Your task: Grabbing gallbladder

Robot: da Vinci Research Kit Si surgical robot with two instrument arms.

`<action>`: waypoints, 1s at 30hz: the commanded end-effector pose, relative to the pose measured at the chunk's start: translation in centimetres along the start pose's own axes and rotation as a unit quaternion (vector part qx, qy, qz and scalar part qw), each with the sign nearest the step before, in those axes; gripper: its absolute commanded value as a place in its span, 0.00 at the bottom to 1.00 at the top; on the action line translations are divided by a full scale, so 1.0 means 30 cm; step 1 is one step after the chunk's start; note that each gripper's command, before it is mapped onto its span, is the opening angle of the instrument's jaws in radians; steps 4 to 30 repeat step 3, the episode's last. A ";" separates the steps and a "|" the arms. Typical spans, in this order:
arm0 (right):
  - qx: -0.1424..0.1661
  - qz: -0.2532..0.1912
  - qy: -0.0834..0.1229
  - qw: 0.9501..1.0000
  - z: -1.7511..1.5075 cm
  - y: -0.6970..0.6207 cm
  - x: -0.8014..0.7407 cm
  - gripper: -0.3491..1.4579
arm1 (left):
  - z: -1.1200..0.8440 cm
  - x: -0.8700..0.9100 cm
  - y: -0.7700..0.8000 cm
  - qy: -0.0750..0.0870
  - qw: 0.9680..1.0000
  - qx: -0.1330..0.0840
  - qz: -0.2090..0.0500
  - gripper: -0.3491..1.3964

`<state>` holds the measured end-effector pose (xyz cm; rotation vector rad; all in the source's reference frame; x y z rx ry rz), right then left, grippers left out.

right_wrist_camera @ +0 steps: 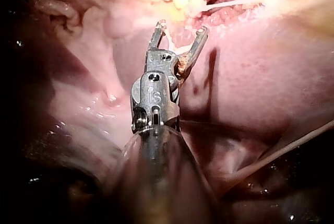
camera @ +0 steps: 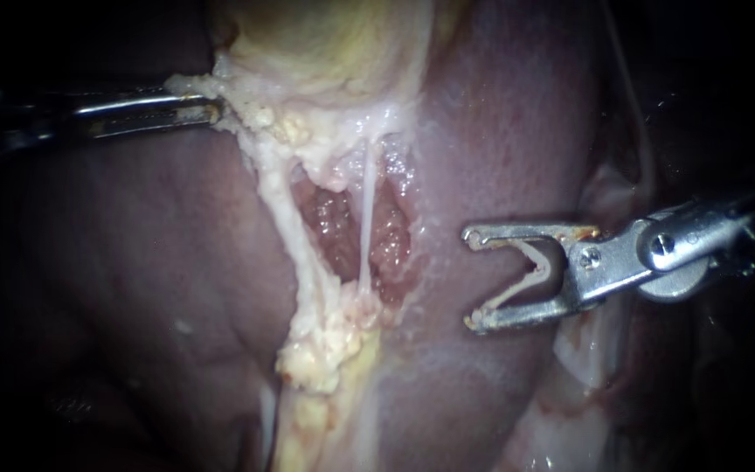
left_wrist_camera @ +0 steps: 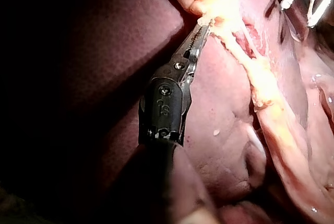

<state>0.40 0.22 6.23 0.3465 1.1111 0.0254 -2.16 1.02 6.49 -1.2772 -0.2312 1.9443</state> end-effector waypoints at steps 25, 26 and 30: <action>0.000 0.000 0.000 1.000 0.000 0.0000 0.0000 0.47 | 0.0001 -0.0002 0.0001 0.000 1.000 0.000 0.000 0.00; 0.000 0.000 0.000 1.000 0.000 0.0000 0.0000 0.47 | 0.0001 -0.0002 0.0001 0.000 1.000 0.000 0.000 0.00; 0.000 0.000 0.000 1.000 0.000 0.0000 0.0000 0.47 | 0.0001 -0.0002 0.0001 0.000 1.000 0.000 0.000 0.00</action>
